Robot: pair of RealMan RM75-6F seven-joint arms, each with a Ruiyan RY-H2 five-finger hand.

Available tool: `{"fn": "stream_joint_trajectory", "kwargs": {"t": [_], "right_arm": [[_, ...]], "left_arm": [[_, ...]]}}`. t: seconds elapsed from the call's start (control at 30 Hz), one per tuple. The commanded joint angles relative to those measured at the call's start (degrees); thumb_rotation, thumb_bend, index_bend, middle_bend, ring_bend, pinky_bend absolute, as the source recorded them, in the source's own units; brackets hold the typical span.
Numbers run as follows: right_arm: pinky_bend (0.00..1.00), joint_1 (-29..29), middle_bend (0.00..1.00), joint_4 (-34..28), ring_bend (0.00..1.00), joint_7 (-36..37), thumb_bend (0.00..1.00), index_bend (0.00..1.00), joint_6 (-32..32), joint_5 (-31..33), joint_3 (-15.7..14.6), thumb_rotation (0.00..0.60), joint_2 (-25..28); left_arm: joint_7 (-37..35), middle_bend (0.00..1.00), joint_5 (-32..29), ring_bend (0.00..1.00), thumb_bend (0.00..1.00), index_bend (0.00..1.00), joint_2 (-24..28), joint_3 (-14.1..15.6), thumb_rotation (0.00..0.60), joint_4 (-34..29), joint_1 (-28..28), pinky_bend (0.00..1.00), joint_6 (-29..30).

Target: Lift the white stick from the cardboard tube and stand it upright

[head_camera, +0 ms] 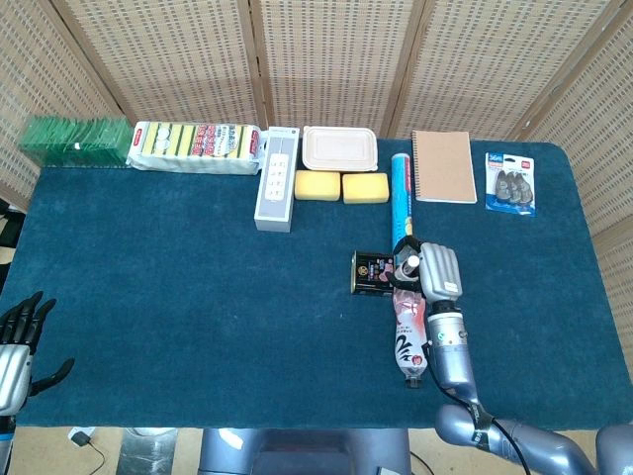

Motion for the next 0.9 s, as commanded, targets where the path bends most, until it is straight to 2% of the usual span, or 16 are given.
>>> {"fn": "stream_joint_trajectory", "kwargs": {"t": [0.03, 0.5, 0.9], "right_arm": [[0.62, 0.6, 0.58, 0.5, 0.6, -1.1, 0.25, 0.51, -0.1, -0.4, -0.1, 0.6, 0.2], [0.67, 2.6, 0.62, 1.8, 0.66, -3.3, 0.28, 0.55, -0.8, 0.5, 0.5, 0.6, 0.1], [0.75, 3.9, 0.68, 4.8, 0.75, -2.0, 0.31, 0.61, -0.7, 0.3, 0.9, 0.6, -1.2]], "left_arm": [[0.2, 0.0, -0.1, 0.0, 0.19, 0.05, 0.0, -0.1, 0.6, -0.2, -0.2, 0.07, -0.3], [0.8, 0.0, -0.4, 0.0, 0.19, 0.05, -0.1, 0.0, 0.6, -0.5, -0.6, 0.07, -1.4], [1.0, 0.0, -0.8, 0.0, 0.19, 0.05, -0.1, 0.0, 0.6, -0.7, -0.9, 0.07, -2.0]]}}
